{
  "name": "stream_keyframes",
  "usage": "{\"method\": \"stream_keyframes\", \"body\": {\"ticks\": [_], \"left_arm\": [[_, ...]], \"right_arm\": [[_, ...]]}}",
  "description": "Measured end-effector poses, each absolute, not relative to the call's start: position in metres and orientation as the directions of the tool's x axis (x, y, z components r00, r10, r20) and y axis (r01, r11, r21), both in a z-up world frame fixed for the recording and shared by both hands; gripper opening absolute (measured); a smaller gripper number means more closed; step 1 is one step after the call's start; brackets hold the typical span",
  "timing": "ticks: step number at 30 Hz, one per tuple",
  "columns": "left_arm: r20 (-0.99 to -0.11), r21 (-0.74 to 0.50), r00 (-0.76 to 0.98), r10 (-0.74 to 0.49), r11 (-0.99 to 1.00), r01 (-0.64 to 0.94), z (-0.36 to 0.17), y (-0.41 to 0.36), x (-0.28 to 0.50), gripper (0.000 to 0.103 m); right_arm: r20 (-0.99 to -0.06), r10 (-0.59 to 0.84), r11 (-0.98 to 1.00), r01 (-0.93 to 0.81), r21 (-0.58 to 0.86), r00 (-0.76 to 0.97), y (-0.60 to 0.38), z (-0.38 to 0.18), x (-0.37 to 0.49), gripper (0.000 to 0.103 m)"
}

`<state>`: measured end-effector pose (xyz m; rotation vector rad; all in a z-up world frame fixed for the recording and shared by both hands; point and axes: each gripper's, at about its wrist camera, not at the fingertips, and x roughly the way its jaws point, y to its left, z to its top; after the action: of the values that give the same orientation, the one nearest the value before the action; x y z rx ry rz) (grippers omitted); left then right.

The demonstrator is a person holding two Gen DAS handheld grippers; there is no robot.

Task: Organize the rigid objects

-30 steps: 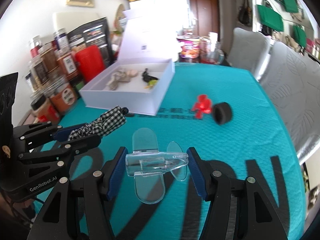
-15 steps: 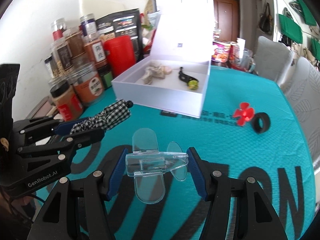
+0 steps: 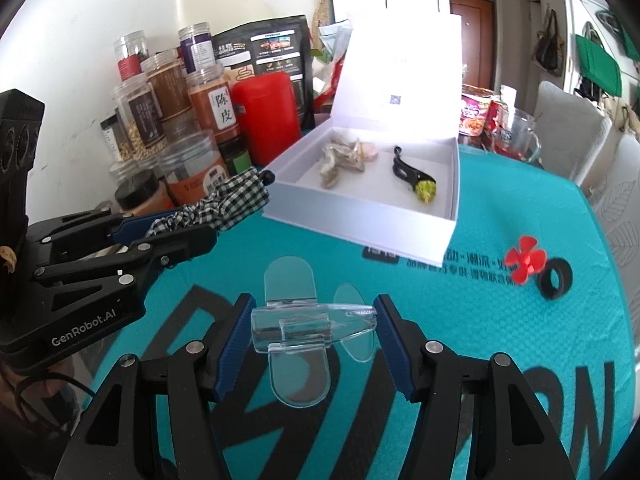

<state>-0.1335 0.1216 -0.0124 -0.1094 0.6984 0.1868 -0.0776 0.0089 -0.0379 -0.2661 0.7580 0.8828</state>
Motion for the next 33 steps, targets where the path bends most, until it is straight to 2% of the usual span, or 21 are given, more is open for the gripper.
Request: {"method": "stream_keyframes", "body": {"ticks": [33], "left_arm": [[-0.560, 0.022, 0.823, 0.094, 0.995, -0.098, 0.047, 0.144, -0.019, 0.025]], "right_arm": [[-0.632, 0.595, 0.659, -0.751, 0.031, 0.497, 0.033, 0.036, 0.026, 0.060]]}}
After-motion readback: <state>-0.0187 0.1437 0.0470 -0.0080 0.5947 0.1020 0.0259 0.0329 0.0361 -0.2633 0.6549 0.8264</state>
